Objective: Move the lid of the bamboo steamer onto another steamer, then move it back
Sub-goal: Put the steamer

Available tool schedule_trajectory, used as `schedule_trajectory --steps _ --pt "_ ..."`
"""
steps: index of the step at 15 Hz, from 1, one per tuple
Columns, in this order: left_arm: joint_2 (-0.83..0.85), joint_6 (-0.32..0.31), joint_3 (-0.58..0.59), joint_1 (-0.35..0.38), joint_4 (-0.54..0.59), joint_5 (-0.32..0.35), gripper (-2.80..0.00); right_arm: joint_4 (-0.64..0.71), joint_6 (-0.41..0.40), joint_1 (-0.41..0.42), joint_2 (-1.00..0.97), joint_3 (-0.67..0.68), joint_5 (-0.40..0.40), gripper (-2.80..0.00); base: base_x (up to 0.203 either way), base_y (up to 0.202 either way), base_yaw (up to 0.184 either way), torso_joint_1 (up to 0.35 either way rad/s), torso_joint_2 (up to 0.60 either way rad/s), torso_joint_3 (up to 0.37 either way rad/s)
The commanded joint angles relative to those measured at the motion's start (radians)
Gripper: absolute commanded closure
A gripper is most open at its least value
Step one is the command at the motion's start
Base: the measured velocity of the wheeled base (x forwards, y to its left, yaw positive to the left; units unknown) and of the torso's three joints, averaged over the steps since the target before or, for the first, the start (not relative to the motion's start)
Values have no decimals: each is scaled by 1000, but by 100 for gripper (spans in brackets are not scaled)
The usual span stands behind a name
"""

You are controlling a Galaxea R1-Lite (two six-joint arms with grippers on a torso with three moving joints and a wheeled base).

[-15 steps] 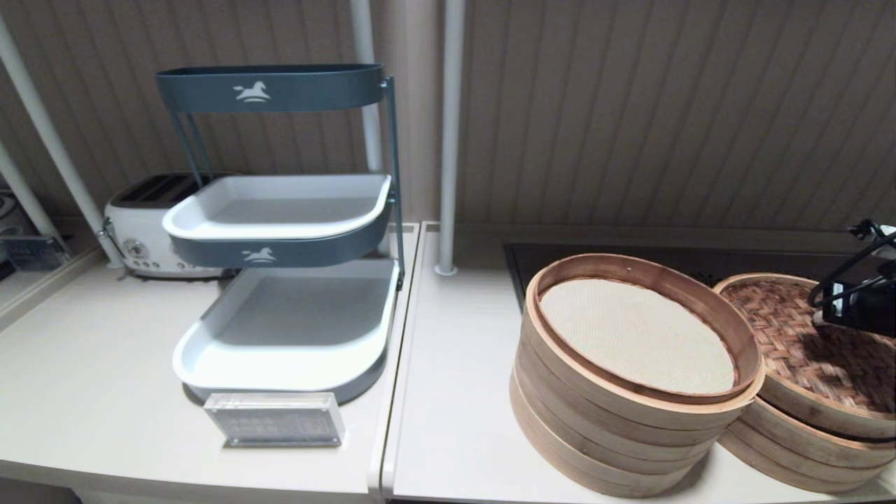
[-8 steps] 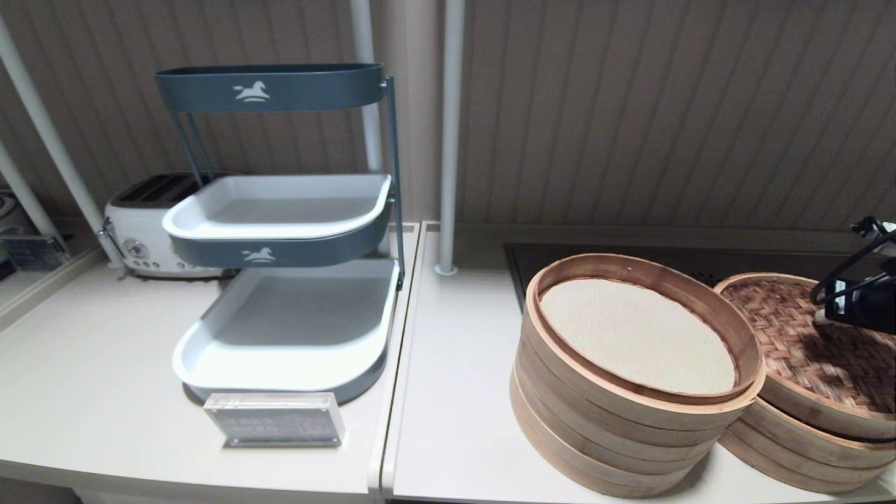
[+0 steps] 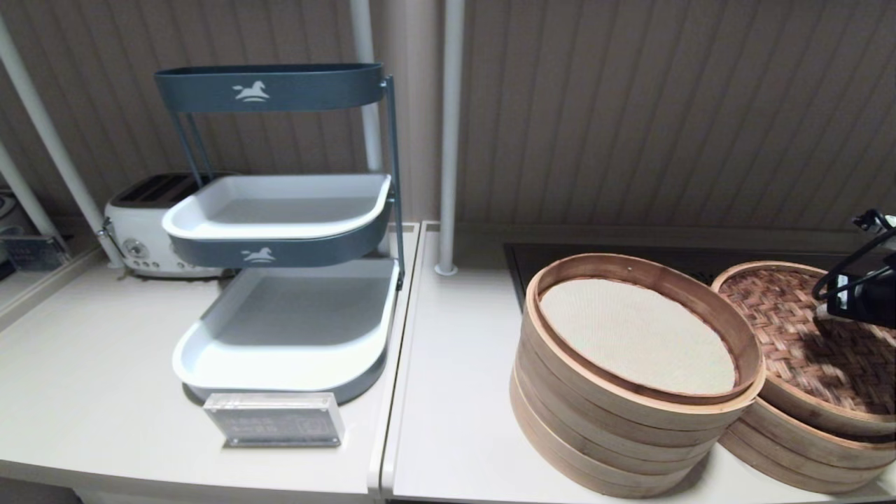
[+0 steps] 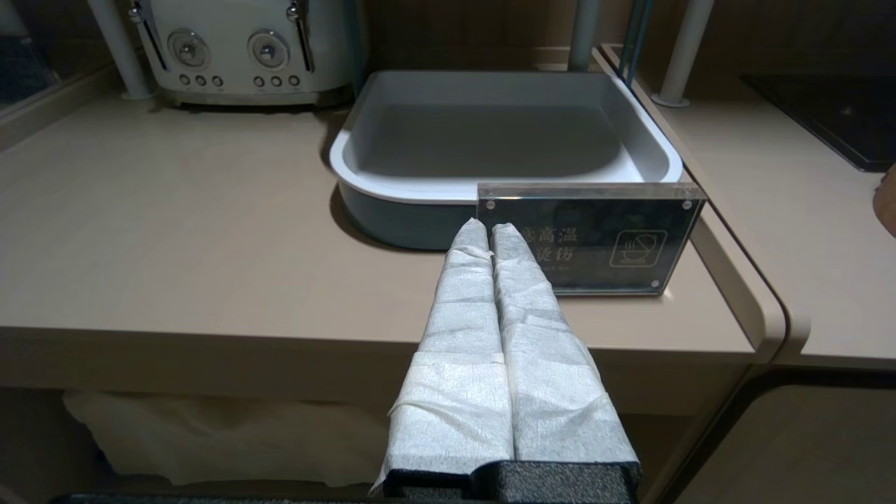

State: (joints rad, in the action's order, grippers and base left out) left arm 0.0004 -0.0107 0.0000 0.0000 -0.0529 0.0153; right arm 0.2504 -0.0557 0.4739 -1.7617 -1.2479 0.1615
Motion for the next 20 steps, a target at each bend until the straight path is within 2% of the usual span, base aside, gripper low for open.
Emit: schedule_trajectory --steps 1,14,17,20 --pt "0 0 28 0 -1 0 0 3 -1 -8 11 -3 1 0 0 0 0 0 0 0" --pt "0 0 28 -1 -1 0 0 10 -3 -9 -27 6 7 0 0 0 0 0 0 0" --pt "0 0 28 0 -1 0 0 22 2 -9 -19 -5 43 0 0 0 0 0 0 0" --pt "0 0 28 -1 -1 0 0 110 7 -9 -9 -47 80 0 0 0 0 0 0 0"
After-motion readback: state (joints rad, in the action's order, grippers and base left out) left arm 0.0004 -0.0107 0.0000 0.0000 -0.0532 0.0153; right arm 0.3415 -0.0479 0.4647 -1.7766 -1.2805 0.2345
